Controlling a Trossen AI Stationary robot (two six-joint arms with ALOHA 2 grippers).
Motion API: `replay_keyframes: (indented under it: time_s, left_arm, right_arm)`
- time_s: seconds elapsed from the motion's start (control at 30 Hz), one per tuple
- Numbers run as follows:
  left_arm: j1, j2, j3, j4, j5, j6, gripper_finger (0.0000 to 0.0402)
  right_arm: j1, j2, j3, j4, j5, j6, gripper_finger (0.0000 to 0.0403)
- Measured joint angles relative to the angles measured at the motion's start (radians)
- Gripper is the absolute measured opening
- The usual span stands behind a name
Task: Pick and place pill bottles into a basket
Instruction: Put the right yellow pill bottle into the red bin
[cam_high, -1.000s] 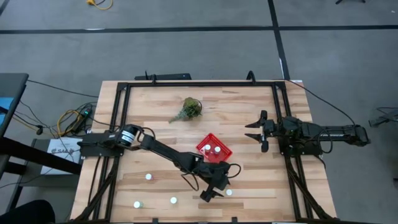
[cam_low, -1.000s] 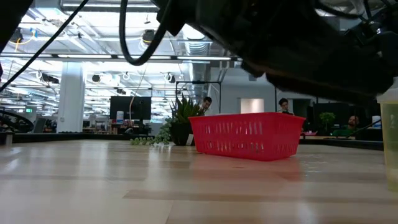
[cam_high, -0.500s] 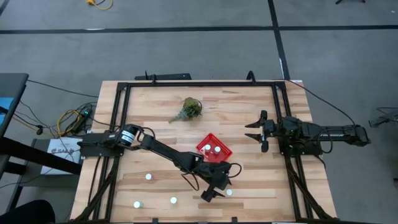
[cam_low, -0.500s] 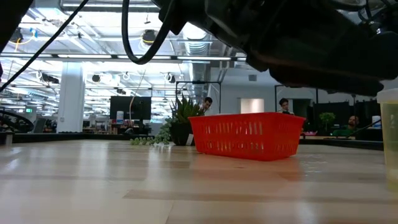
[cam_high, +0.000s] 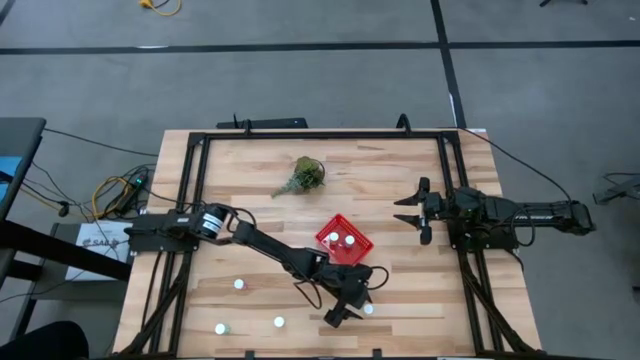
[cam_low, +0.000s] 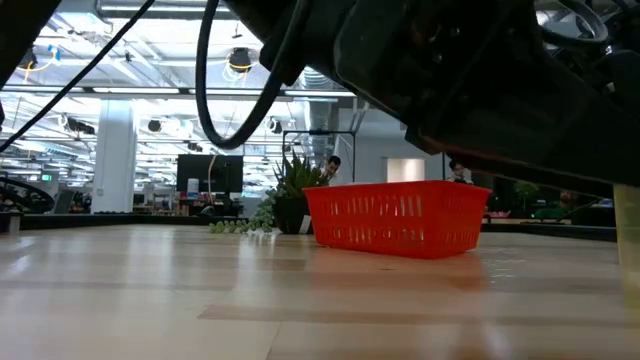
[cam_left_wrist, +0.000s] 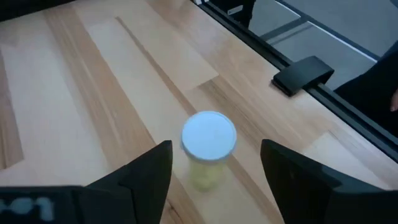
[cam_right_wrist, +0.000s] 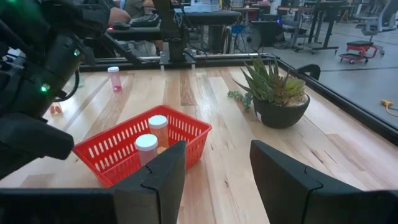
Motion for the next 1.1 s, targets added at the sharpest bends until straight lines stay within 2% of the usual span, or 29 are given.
replay_keyframes:
  time_s: [0.33,0.83,1.1]
  left_arm:
    - [0.008,0.001,0.000,0.047,-0.010,0.003,0.0218]
    - [0.011,0.001,0.000,0.059,-0.006,-0.007,0.0108]
    - [0.050,-0.008,0.000,0.045,-0.002,-0.037,0.0117]
  right_arm:
    - [0.000,0.000,0.000,0.000,0.000,0.000,0.0173]
    - [0.000,0.000,0.000,0.000,0.000,0.000,0.0173]
    - [0.000,0.000,0.000,0.000,0.000,0.000,0.0173]
